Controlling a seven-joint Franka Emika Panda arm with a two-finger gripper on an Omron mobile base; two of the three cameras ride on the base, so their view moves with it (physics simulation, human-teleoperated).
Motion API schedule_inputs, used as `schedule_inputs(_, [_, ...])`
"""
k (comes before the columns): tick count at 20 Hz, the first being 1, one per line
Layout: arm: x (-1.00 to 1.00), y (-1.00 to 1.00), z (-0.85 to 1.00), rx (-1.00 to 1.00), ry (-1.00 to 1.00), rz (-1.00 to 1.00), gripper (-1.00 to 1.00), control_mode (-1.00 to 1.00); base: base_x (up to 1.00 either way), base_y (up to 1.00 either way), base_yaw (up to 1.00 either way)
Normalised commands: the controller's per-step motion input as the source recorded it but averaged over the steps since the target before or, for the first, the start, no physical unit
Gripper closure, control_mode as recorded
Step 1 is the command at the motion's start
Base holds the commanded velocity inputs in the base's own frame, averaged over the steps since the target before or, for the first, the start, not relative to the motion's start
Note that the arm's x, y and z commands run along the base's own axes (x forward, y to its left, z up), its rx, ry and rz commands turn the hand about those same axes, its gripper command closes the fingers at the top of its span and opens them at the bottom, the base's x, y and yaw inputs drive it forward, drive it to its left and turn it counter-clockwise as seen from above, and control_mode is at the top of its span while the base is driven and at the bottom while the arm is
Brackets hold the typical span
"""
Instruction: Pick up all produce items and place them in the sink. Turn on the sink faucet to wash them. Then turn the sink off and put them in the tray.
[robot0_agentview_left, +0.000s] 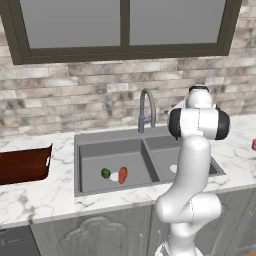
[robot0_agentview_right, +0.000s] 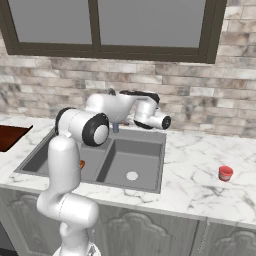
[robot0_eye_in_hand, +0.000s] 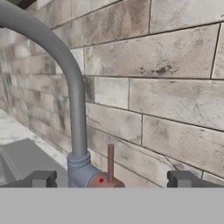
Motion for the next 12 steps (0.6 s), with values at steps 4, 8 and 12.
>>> schedule_inputs(4, [0.23, 0.08, -0.04, 0.00, 0.07, 0.00, -1.00, -1.00, 0.00, 0.00, 0.00])
schedule_inputs(8, [0.16, 0.23, -0.01, 0.00, 0.07, 0.00, -1.00, -1.00, 0.00, 0.00, 0.00])
schedule_inputs(12, [0.11, 0.30, 0.00, 0.00, 0.06, 0.00, -1.00, -1.00, 0.00, 0.00, 0.00])
